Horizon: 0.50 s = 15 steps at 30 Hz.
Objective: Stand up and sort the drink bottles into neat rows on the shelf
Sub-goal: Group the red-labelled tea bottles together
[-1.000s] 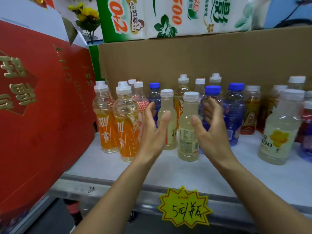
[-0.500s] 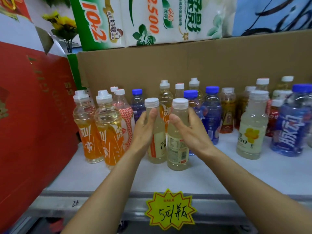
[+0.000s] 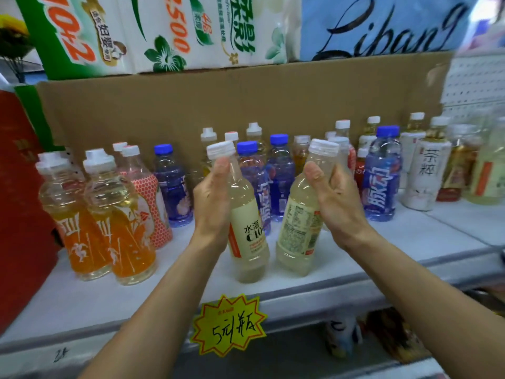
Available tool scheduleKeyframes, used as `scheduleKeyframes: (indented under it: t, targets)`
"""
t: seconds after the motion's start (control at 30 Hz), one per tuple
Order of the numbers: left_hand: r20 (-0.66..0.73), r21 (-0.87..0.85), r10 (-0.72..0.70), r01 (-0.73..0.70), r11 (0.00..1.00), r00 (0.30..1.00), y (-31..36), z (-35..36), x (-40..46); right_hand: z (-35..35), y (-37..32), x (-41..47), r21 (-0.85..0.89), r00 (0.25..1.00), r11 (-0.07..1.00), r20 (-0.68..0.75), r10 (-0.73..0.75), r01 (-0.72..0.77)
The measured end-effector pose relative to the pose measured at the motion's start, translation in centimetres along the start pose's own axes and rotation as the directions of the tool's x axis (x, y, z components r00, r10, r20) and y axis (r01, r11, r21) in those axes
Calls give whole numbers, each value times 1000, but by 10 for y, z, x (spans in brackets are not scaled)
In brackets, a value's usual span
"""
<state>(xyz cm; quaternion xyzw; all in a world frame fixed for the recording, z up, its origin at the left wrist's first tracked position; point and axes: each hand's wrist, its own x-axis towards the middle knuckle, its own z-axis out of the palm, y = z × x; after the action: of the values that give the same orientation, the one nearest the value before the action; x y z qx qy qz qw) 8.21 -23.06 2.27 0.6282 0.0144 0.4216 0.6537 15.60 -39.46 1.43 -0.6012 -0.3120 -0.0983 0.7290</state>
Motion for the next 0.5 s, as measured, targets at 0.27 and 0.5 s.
scheduleKeyframes:
  t: [0.27,0.5]
  targets:
    - [86,-95,-36,45,994,996,6,94,-34,-97,-30,-9,13,996,997,-52,-72,73]
    - [109,-108,-80,92,990,991,1,220,-95,-228,-52,-24,-79,996,994,-20,-82,80]
